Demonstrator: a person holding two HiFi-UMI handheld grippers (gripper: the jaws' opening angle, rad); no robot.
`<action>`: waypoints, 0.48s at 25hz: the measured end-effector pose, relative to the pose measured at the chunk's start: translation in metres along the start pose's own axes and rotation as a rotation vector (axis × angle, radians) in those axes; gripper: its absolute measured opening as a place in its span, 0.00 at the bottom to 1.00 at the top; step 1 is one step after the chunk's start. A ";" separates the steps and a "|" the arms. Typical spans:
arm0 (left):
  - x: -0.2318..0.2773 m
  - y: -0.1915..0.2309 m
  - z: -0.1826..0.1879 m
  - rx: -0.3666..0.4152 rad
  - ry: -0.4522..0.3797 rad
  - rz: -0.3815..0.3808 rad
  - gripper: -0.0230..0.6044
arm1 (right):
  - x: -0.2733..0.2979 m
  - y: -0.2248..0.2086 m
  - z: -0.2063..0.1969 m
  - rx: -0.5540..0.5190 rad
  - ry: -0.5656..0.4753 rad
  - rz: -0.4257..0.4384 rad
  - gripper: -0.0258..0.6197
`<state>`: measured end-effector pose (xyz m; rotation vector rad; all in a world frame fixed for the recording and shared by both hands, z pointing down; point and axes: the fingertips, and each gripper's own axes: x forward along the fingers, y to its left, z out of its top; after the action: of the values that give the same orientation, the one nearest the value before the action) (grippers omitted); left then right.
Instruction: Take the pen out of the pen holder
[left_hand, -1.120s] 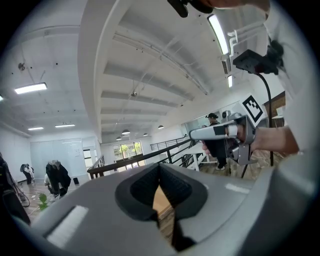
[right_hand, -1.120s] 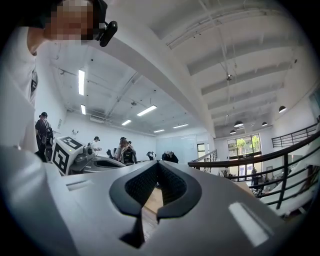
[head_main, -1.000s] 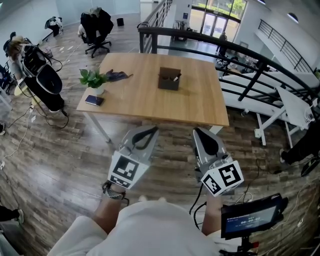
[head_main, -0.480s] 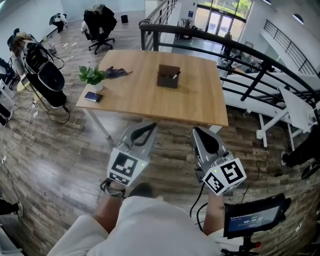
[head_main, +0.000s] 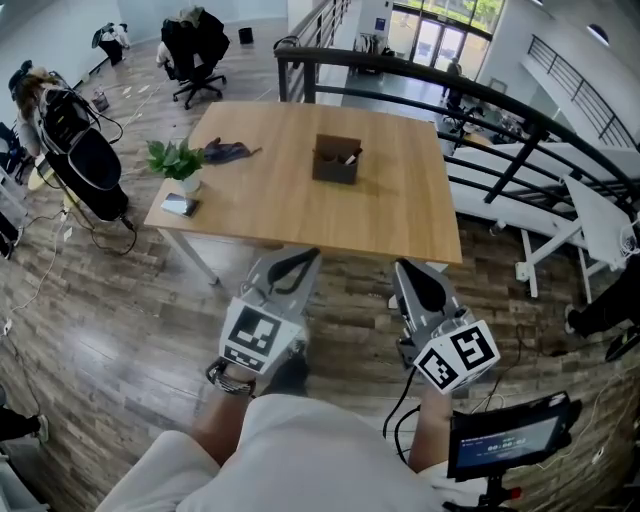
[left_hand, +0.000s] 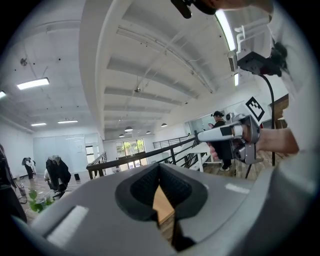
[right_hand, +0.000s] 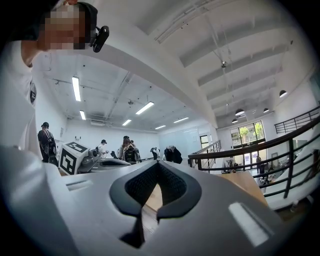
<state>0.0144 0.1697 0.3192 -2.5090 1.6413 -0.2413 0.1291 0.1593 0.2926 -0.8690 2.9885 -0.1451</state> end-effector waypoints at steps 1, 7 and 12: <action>0.005 0.006 -0.001 -0.001 -0.003 -0.002 0.04 | 0.007 -0.003 -0.001 0.001 0.008 -0.002 0.04; 0.044 0.041 -0.007 0.010 -0.012 -0.024 0.04 | 0.051 -0.036 -0.001 0.000 0.015 -0.061 0.04; 0.074 0.075 -0.014 -0.007 0.002 -0.042 0.04 | 0.094 -0.053 0.004 0.008 0.015 -0.057 0.04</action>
<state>-0.0266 0.0712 0.3220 -2.5508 1.5946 -0.2423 0.0785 0.0638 0.2935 -0.9567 2.9756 -0.1655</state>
